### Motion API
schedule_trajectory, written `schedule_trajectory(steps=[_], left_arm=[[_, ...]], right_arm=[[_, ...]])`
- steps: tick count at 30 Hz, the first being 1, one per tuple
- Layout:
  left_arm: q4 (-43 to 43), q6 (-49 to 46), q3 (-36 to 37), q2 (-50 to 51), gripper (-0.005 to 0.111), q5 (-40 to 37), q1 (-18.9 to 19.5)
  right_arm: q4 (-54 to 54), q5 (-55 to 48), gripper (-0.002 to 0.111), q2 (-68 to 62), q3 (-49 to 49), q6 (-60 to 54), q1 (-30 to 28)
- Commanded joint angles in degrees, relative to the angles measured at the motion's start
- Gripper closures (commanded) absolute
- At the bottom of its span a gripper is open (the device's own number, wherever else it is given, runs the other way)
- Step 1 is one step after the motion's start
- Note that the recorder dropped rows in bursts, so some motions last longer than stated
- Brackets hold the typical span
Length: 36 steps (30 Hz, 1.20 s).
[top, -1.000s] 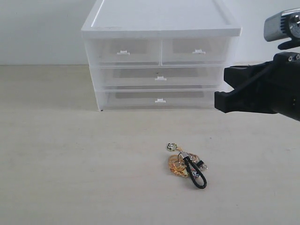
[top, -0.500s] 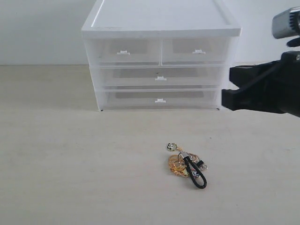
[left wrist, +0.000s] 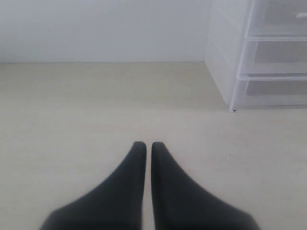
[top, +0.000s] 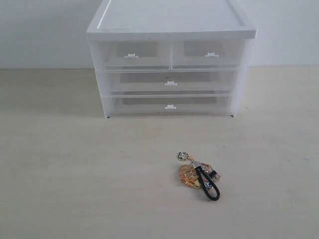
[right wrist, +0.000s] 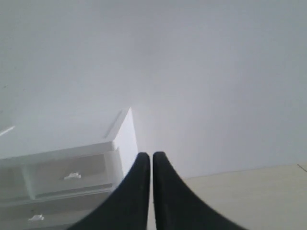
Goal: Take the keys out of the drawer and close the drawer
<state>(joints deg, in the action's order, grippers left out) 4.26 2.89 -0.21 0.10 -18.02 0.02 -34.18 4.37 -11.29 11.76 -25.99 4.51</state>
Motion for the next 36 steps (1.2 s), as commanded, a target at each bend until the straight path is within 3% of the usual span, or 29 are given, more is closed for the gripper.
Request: schedule_trajectory(steps=[1,7,19,30,36], left_arm=[[-0.5,-0.18,0.21,-0.1,0.103,-0.07,0.18],[-0.5,-0.18,0.21,-0.1,0.103,-0.07,0.18],[-0.5,-0.18,0.21,-0.1,0.103,-0.07,0.18],[-0.5,-0.18,0.21,-0.1,0.103,-0.07,0.18],[-0.5,-0.18,0.21,-0.1,0.103,-0.07,0.18]], right_arm=[[-0.24,2.63,0.108,6.98,-5.5,3.55,-3.97],[-0.24,-2.8,0.108,11.29,-9.43,4.53,-10.17],[0.87,-7.56,0.108,11.29,-11.76,5.78,-10.22],[28.23,-22.06,0.108,11.29,-11.76,20.61,-10.22],[30.5,-24.16,0.108,11.29,-11.76,24.62,-10.22]])
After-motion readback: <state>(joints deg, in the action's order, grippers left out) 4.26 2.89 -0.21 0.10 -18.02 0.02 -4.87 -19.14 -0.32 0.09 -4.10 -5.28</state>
